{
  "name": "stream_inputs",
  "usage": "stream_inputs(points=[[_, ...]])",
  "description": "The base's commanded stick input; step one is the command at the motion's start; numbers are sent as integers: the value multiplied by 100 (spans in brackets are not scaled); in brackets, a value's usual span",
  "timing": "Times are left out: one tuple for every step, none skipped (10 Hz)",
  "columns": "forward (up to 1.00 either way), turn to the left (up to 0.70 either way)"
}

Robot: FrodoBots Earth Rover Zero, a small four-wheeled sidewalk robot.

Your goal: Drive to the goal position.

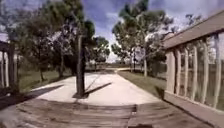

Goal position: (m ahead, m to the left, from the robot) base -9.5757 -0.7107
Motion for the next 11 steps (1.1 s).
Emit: stream_inputs(points=[[99, 0], [99, 0], [99, 0], [99, 0], [99, 0], [99, 0], [99, 0], [99, 0], [99, 0], [99, 0], [99, 0]])
